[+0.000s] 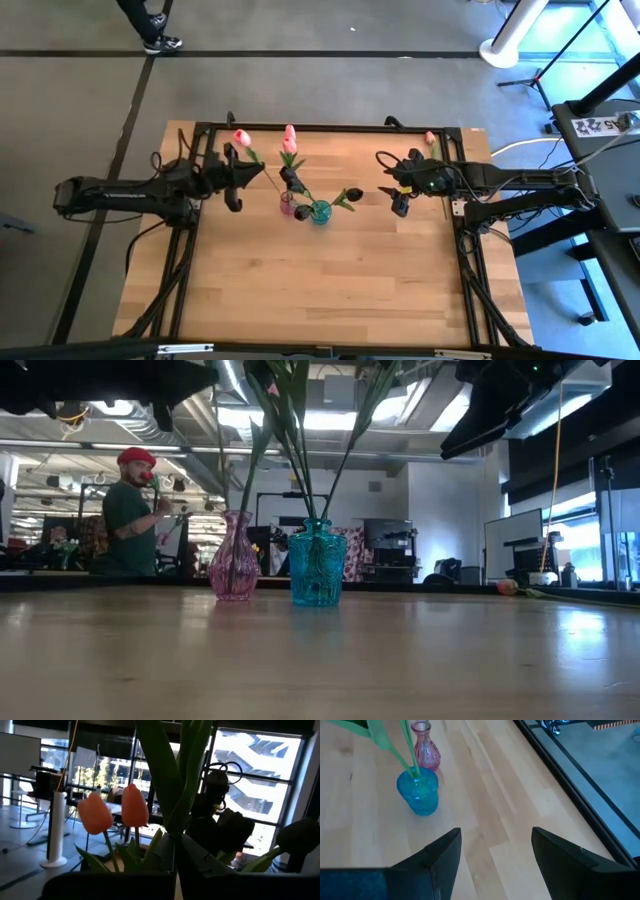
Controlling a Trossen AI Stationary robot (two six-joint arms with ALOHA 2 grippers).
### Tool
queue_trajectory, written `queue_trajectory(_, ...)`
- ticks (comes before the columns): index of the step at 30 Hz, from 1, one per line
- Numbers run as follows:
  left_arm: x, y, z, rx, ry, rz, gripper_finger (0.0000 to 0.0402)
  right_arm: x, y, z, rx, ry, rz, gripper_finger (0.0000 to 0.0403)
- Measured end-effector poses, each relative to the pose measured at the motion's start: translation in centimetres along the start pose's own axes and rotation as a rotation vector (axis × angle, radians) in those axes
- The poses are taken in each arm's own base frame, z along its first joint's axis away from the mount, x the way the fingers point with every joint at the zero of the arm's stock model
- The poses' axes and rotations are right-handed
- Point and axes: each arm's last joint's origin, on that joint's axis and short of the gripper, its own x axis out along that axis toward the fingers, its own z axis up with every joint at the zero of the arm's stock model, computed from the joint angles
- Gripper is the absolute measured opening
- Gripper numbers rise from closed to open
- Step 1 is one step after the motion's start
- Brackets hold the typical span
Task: Sort flowers into vase by color
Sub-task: Put the left pink tulip into the pink vase
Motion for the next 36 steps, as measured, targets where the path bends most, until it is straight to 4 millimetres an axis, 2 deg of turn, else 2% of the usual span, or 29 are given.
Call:
queue_trajectory(11, 1.6, 0.0, -1.4, 0.012, 0.044, 0.022, 0.0, 0.0, 0.0, -0.1, 0.006, 0.008, -0.005, 0.0241)
queue_trajectory(17, 1.9, 0.2, -2.4, 0.024, 0.115, 0.051, 0.0019, 0.0, 0.1, -0.1, 0.009, 0.012, 0.036, 0.0241)
queue_trajectory(24, 2.0, 0.4, -3.7, 0.049, 0.223, 0.087, 0.0051, 0.0, 0.2, -0.1, 0.01, 0.018, 0.061, 0.0241)
queue_trajectory(30, 1.7, 0.6, -4.0, 0.081, 0.274, 0.104, 0.0095, 0.1, -0.3, -0.1, 0.043, 0.026, 0.055, 0.0245)
queue_trajectory(36, 0.8, 0.8, -3.7, 0.088, 0.307, 0.117, 0.0142, 0.6, -1.5, -0.7, 0.104, 0.099, 0.032, 0.0294)
